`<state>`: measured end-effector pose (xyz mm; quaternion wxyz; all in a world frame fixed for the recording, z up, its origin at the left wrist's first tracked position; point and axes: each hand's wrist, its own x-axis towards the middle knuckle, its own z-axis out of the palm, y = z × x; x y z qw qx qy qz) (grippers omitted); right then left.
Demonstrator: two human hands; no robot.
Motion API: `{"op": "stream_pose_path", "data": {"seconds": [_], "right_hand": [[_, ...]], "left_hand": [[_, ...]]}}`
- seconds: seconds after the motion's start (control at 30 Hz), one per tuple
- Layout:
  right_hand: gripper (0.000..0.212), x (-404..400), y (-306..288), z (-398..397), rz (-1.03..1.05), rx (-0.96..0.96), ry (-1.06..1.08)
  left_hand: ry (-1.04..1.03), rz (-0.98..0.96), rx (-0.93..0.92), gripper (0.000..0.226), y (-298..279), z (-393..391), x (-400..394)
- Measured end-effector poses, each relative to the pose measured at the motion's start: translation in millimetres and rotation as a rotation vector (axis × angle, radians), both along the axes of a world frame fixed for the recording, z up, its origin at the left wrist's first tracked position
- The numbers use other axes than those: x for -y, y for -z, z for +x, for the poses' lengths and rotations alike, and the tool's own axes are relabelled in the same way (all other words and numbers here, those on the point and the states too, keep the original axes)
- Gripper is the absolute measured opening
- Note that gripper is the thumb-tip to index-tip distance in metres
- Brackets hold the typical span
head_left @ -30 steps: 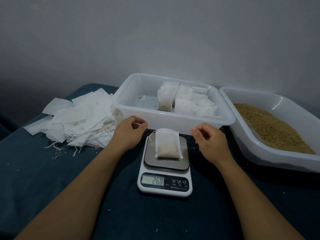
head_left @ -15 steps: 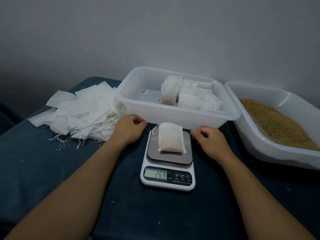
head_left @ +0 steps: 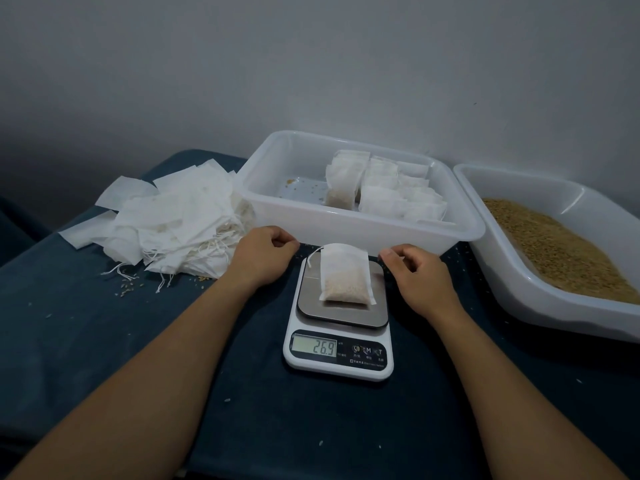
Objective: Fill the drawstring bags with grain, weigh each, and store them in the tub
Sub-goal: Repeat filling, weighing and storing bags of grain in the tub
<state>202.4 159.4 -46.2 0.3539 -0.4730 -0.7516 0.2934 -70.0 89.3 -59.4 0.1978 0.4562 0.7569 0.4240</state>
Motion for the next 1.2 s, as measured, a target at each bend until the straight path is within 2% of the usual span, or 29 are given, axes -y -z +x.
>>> {"op": "stream_pose_path", "data": {"seconds": [0.23,0.4,0.6,0.7,0.9,0.97,1.07,1.13,1.2], "right_hand": [[0.015,4.1,-20.9,-16.8,0.118,0.036,-0.141],[0.029,2.7,-35.2,-37.6,0.125,0.258,-0.244],[0.023,-4.7,-35.1,-45.0,0.076,0.419,-0.223],[0.012,-3.1,-36.5,-42.7,0.104,0.396,-0.211],[0.006,21.1,-55.4,-29.7,0.250,0.211,-0.254],[0.005,29.0,-67.7,-25.0,0.302,0.139,-0.265],[0.007,33.9,-89.1,-17.0,0.339,0.015,-0.278],[0.009,34.6,-103.3,-13.0,0.356,-0.025,-0.286],[0.012,31.4,-116.6,-10.4,0.388,-0.041,-0.287]], "left_hand": [[0.012,0.055,0.041,0.007,-3.7,4.2,0.6],[0.027,0.106,0.050,0.005,-9.0,9.8,5.0],[0.055,0.216,-0.012,0.015,-21.6,19.4,11.1],[0.079,0.301,-0.029,0.015,-26.5,23.7,15.1],[0.180,0.494,-0.043,0.008,-35.3,33.4,24.1],[0.285,0.504,0.041,0.018,-40.1,39.4,28.7],[0.507,0.439,0.328,0.049,-46.8,51.5,35.0],[0.567,0.367,0.443,0.067,-48.8,61.8,34.5],[0.601,0.302,0.627,0.076,-52.4,74.6,30.0]]}}
